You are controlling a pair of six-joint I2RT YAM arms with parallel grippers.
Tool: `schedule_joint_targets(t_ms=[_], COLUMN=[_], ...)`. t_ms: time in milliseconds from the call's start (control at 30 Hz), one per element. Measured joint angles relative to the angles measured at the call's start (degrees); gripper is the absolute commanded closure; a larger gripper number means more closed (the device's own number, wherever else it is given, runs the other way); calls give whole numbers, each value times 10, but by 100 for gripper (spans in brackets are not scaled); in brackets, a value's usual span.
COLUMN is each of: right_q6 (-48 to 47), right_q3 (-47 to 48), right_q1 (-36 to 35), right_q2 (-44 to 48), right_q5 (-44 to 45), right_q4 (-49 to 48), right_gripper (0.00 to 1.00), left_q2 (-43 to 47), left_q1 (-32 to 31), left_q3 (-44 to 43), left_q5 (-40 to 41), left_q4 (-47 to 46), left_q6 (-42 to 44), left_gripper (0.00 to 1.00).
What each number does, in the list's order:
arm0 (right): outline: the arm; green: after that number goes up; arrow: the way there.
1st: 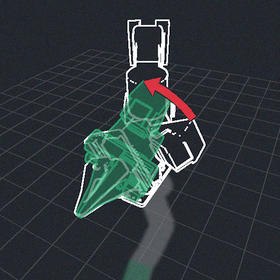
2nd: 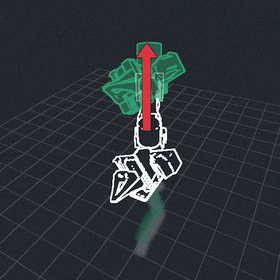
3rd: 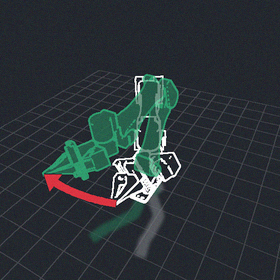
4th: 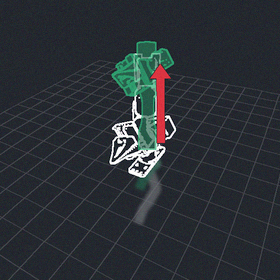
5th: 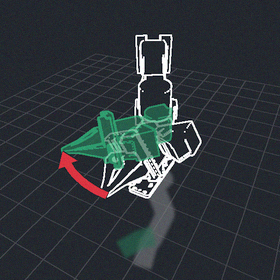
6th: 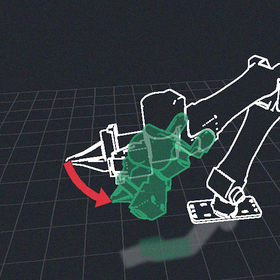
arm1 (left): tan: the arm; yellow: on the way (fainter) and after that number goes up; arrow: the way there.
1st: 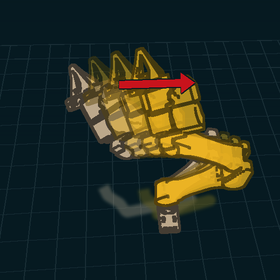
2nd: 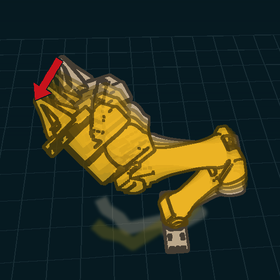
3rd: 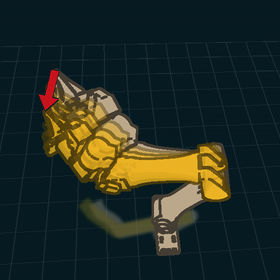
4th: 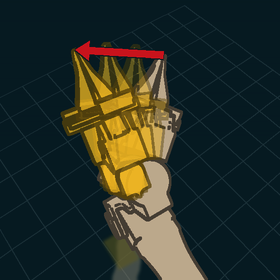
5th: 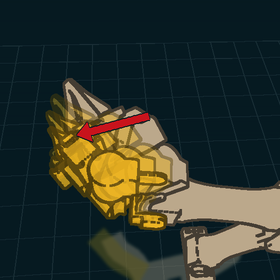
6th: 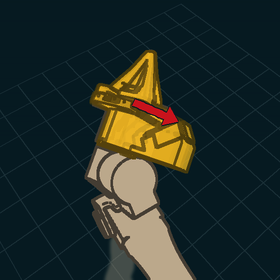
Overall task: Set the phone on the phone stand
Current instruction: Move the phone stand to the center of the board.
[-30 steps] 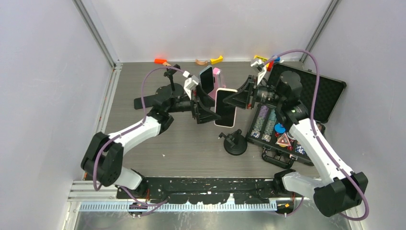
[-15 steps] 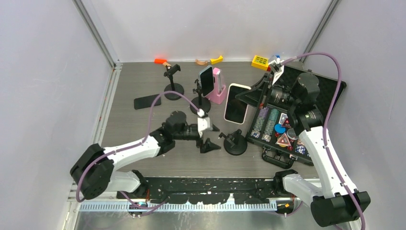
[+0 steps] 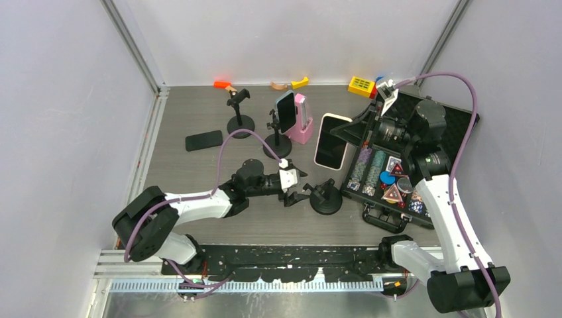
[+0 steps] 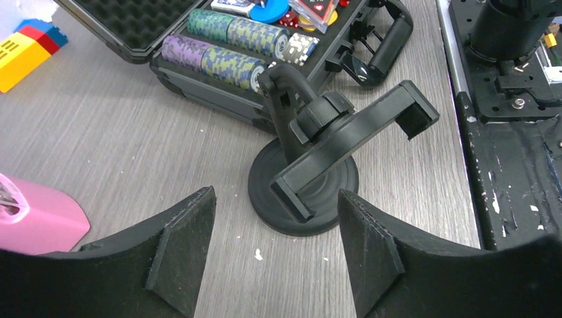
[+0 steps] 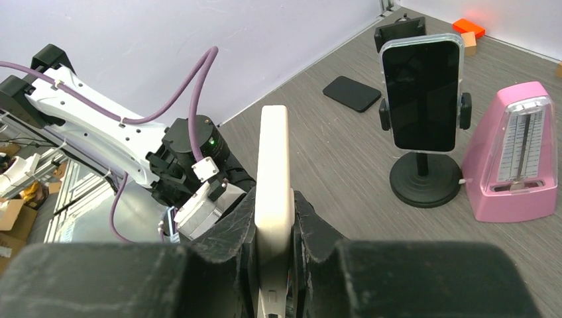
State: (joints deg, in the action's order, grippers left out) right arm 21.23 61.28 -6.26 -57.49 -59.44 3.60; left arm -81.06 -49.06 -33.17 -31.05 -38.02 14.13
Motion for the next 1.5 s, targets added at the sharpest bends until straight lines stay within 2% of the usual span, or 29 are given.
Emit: schedule_joint_targets(t_ms=[233, 433, 567, 667, 867, 1033, 1133, 1333, 1500], right_q6=[-1, -1, -1, -1, -1, -1, 2, 9, 12], right_q3=[-3, -5, -6, -9, -10, -12, -14, -16, -17], right_q1=[0, 0, 0, 0, 0, 0, 0, 0, 0], right_q2=[0, -2, -4, -5, -11, -18, -23, -30, -30], right_q5=[-3, -7, -9, -10, -13, -16, -17, -18, -19], right_q4=[3, 3, 3, 4, 3, -1, -12, -29, -34], right_gripper=[100, 100, 100, 100, 100, 100, 100, 100, 100], left_q2=[-3, -3, -1, 8, 47, 103, 134, 158, 159], left_q1=[0, -1, -2, -2, -2, -7, -7, -2, 28], left_q3=[0, 0, -2, -5, -37, -68, -80, -109, -123], left_q5=[-8, -27, -36, -36, -16, 46, 88, 185, 254], left_q4=[-24, -23, -15, 6, 121, 272, 332, 418, 464], left_q6=[-1, -1, -4, -2, 2, 11, 14, 1, -34], left_gripper=[45, 59, 75, 99, 100, 100, 100, 100, 100])
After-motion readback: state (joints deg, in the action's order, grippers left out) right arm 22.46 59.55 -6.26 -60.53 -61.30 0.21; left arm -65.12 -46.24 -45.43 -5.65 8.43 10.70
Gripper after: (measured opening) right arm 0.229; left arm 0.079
